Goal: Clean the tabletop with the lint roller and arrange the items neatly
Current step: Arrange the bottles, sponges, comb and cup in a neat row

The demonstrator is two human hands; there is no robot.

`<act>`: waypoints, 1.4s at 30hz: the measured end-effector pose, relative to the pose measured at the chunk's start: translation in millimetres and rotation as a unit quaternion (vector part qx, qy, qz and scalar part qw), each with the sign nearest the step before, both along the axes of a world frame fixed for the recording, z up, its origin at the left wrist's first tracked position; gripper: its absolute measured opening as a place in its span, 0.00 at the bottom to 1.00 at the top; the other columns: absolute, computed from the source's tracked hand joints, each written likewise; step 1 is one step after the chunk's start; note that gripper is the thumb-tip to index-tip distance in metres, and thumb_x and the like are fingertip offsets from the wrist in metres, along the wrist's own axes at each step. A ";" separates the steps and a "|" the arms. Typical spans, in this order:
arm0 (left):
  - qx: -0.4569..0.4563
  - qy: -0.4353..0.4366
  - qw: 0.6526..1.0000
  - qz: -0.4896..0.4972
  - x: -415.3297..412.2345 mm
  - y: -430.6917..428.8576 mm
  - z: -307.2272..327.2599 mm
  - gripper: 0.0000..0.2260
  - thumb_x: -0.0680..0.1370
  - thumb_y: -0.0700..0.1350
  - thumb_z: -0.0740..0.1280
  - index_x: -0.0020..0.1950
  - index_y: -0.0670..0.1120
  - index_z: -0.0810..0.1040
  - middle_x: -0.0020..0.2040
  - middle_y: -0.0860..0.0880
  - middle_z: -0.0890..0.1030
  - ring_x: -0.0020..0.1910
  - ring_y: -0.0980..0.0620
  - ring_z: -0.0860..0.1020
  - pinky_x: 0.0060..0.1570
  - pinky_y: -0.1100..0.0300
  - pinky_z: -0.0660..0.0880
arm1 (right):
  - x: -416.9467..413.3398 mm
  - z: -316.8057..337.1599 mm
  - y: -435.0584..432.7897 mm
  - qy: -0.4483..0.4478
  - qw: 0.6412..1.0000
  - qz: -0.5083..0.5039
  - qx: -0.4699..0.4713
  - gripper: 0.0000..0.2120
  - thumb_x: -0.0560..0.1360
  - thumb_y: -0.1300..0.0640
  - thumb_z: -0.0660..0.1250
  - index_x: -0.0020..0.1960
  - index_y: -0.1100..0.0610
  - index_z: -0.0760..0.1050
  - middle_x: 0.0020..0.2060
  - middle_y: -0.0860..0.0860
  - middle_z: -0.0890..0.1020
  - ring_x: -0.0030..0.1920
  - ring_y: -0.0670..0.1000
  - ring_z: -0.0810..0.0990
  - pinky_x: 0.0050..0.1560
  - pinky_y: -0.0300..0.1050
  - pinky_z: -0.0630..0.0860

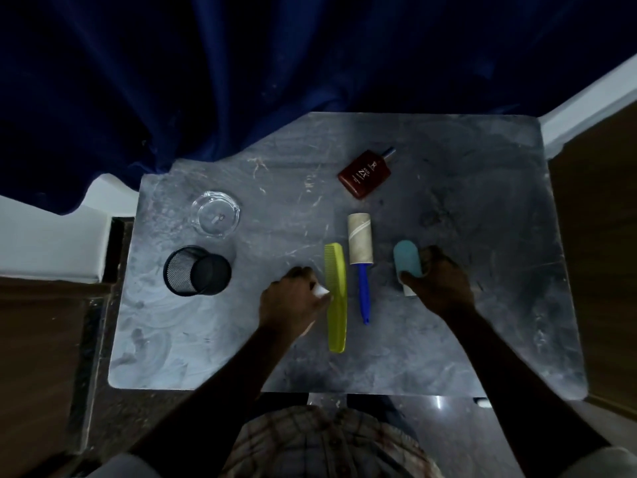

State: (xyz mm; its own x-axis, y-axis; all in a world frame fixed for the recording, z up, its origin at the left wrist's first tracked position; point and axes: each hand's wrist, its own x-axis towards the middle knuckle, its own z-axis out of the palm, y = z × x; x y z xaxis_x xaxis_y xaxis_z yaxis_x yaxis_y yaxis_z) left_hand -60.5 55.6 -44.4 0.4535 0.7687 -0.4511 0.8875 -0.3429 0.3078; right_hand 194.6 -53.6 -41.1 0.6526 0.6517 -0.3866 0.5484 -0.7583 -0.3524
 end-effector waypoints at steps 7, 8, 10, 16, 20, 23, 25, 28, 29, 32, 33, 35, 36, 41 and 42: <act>-0.013 -0.075 0.995 0.067 -4.1 -0.6 -3.1 0.21 0.72 0.69 0.71 0.54 0.55 0.78 0.56 0.55 0.81 0.53 0.47 0.84 0.49 0.54 0.78 | 15.8 15.9 6.7 -0.011 1.000 0.015 -0.005 0.22 0.70 0.41 0.76 0.53 0.56 0.78 0.51 0.57 0.83 0.54 0.60 0.82 0.52 0.50 0.79; -0.013 -0.086 0.993 0.085 -6.6 0.4 -2.7 0.21 0.71 0.70 0.71 0.54 0.56 0.77 0.55 0.56 0.82 0.52 0.49 0.84 0.47 0.56 0.76 | 20.4 21.3 11.1 -0.019 1.000 0.004 0.010 0.21 0.71 0.41 0.75 0.52 0.56 0.78 0.51 0.58 0.84 0.53 0.61 0.83 0.52 0.50 0.78; 0.007 -0.107 0.989 0.104 -10.2 4.3 -0.4 0.22 0.71 0.72 0.69 0.54 0.58 0.76 0.53 0.57 0.83 0.51 0.51 0.84 0.44 0.58 0.74 | 30.1 32.2 25.1 -0.036 0.998 -0.013 0.052 0.18 0.72 0.45 0.75 0.52 0.58 0.79 0.51 0.59 0.85 0.54 0.62 0.83 0.53 0.50 0.78; -0.017 -0.300 0.940 0.159 30.5 65.7 23.2 0.15 0.74 0.55 0.71 0.58 0.52 0.82 0.55 0.51 0.86 0.54 0.50 0.85 0.58 0.47 0.82 | 43.1 33.4 98.9 0.080 0.980 -0.102 0.151 0.07 0.73 0.56 0.73 0.47 0.60 0.80 0.44 0.59 0.86 0.48 0.61 0.85 0.55 0.56 0.81; -0.031 -0.304 0.947 0.104 97.0 125.7 33.4 0.13 0.78 0.44 0.74 0.62 0.44 0.82 0.60 0.44 0.85 0.57 0.46 0.84 0.60 0.46 0.82 | 45.3 14.6 139.3 0.157 0.980 -0.077 0.090 0.13 0.78 0.55 0.67 0.57 0.63 0.80 0.55 0.64 0.83 0.56 0.66 0.83 0.57 0.62 0.80; -0.023 -0.215 0.975 0.046 135.7 154.3 31.1 0.15 0.80 0.47 0.73 0.65 0.44 0.80 0.64 0.43 0.82 0.63 0.44 0.82 0.62 0.49 0.80 | 43.4 8.4 155.5 0.146 0.986 -0.058 0.051 0.19 0.76 0.46 0.68 0.55 0.61 0.83 0.53 0.61 0.85 0.55 0.61 0.84 0.58 0.58 0.81; -0.030 -0.140 0.989 0.020 150.2 163.6 25.0 0.15 0.80 0.49 0.72 0.66 0.46 0.80 0.65 0.43 0.82 0.65 0.42 0.80 0.61 0.47 0.79 | 41.9 3.5 164.8 0.166 0.979 -0.093 0.069 0.20 0.73 0.44 0.71 0.53 0.61 0.84 0.50 0.61 0.86 0.54 0.60 0.86 0.58 0.59 0.81; -0.062 -0.127 0.990 0.018 157.6 164.8 13.3 0.14 0.81 0.50 0.70 0.65 0.46 0.81 0.63 0.42 0.84 0.64 0.41 0.81 0.63 0.46 0.79 | 37.5 -2.4 174.7 0.241 0.952 -0.154 0.105 0.21 0.75 0.51 0.73 0.58 0.67 0.80 0.54 0.65 0.84 0.55 0.65 0.84 0.59 0.64 0.80; -0.066 -0.141 0.987 0.026 157.6 162.8 10.2 0.14 0.81 0.50 0.70 0.64 0.46 0.82 0.62 0.42 0.85 0.63 0.42 0.82 0.64 0.46 0.79 | 36.0 -4.2 176.3 0.272 0.938 -0.176 0.123 0.19 0.76 0.55 0.73 0.59 0.69 0.79 0.54 0.67 0.84 0.54 0.66 0.84 0.58 0.66 0.80; -0.071 -0.186 0.979 0.050 152.8 157.0 2.8 0.12 0.80 0.49 0.71 0.62 0.46 0.83 0.60 0.43 0.86 0.61 0.42 0.83 0.63 0.45 0.80 | 33.0 -5.3 177.2 0.366 0.886 -0.232 0.165 0.14 0.77 0.65 0.71 0.61 0.69 0.75 0.50 0.64 0.83 0.43 0.59 0.85 0.50 0.58 0.80; -0.071 -0.203 0.975 0.058 150.1 154.6 1.9 0.13 0.79 0.48 0.72 0.61 0.46 0.84 0.60 0.43 0.86 0.61 0.41 0.83 0.63 0.45 0.80 | 31.0 -3.8 176.6 0.387 0.875 -0.233 0.172 0.12 0.77 0.67 0.70 0.59 0.66 0.74 0.47 0.62 0.82 0.39 0.55 0.84 0.47 0.55 0.80; -0.069 -0.253 0.961 0.085 143.4 148.1 1.9 0.18 0.74 0.49 0.73 0.62 0.44 0.83 0.60 0.42 0.86 0.62 0.41 0.83 0.63 0.47 0.79 | 28.2 0.0 174.5 0.399 0.873 -0.213 0.181 0.07 0.77 0.70 0.69 0.51 0.63 0.74 0.40 0.56 0.81 0.36 0.50 0.83 0.42 0.50 0.80; -0.064 -0.280 0.952 0.103 139.1 143.9 2.1 0.21 0.73 0.51 0.72 0.63 0.43 0.83 0.61 0.41 0.85 0.62 0.41 0.83 0.64 0.49 0.79 | 25.9 0.9 173.9 0.395 0.876 -0.201 0.191 0.08 0.76 0.71 0.69 0.46 0.61 0.73 0.37 0.54 0.81 0.36 0.49 0.83 0.41 0.49 0.81; 0.001 -0.408 0.888 0.212 109.6 127.7 -5.6 0.16 0.78 0.34 0.72 0.66 0.36 0.80 0.62 0.38 0.83 0.62 0.39 0.81 0.62 0.51 0.79 | 1.4 11.6 179.4 0.276 0.909 -0.053 0.307 0.14 0.72 0.70 0.75 0.50 0.58 0.74 0.44 0.54 0.84 0.43 0.47 0.83 0.43 0.44 0.81; 0.016 -0.429 0.875 0.226 100.9 124.3 -7.5 0.15 0.78 0.32 0.71 0.65 0.35 0.80 0.60 0.37 0.83 0.59 0.38 0.82 0.61 0.44 0.79 | -5.4 13.4 181.5 0.254 0.911 -0.012 0.326 0.15 0.72 0.67 0.76 0.53 0.57 0.75 0.44 0.46 0.85 0.43 0.43 0.83 0.45 0.40 0.80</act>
State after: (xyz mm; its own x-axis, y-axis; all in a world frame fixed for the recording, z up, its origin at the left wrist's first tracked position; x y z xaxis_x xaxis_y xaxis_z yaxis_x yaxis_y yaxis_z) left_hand 40.4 179.9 -51.8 0.2611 0.9627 -0.0703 0.3823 -0.0363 0.9233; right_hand 189.2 128.0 -27.7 0.5141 0.8389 -0.1787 0.1757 -0.3069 -0.9354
